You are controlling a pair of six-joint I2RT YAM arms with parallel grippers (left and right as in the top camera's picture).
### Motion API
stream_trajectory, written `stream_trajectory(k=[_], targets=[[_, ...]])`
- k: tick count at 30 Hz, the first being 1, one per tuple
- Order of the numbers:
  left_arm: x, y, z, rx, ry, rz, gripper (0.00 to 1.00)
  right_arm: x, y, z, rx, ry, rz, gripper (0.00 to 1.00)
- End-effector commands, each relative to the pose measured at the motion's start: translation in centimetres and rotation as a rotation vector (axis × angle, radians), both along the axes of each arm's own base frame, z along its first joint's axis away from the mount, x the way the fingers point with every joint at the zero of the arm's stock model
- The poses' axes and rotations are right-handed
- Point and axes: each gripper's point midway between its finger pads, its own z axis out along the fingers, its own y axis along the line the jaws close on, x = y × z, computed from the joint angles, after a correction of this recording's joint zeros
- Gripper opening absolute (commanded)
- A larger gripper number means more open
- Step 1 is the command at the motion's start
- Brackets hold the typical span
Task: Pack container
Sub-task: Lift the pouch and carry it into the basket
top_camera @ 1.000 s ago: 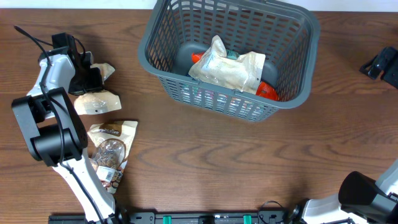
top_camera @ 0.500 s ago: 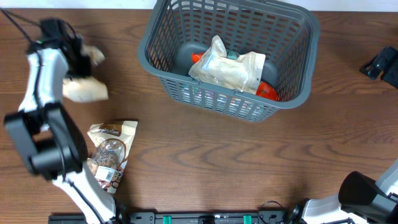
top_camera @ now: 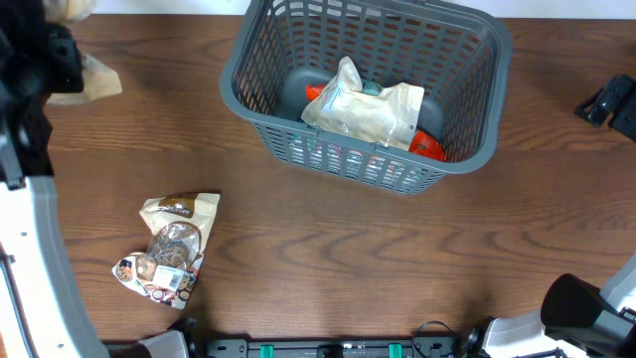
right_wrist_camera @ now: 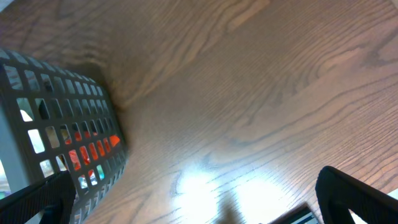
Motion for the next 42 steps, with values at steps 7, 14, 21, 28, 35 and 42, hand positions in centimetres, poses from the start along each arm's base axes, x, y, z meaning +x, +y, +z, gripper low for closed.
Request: stream_trajectory(k=[7, 14, 21, 28, 35, 42], targets=[[1.6, -11.0, 10.4, -0.091, -0.451, -0.665, 0.06, 0.0, 0.4, -0.1, 0.001, 0.006, 0.023, 0.99], [3.1, -19.2, 11.9, -0.228, -0.573, -1.038, 0.06, 0.0, 0.4, -0.1, 0.002, 0.007, 0.023, 0.99], [1.4, -31.5, 7.8, -0.359, -0.502, -1.494, 0.06, -0.1, 0.4, -0.1, 0.003, 0.009, 0.024, 0.99], [-4.3, -40.7, 3.4, -0.481, -0.347, -1.881, 0.06, -0.1, 0.4, -0.1, 0.003, 0.009, 0.024, 0.99], [-7.1, -42.5, 1.4, -0.541, -0.249, -2.047, 0.06, 0.0, 0.5, -0.1, 0.005, 0.008, 0.025, 0.99], [-4.5, -42.1, -0.7, -0.58, -0.194, -1.983, 0.12, 0.1, 0.8, -0.1, 0.023, -0.001, 0.034, 0.99]])
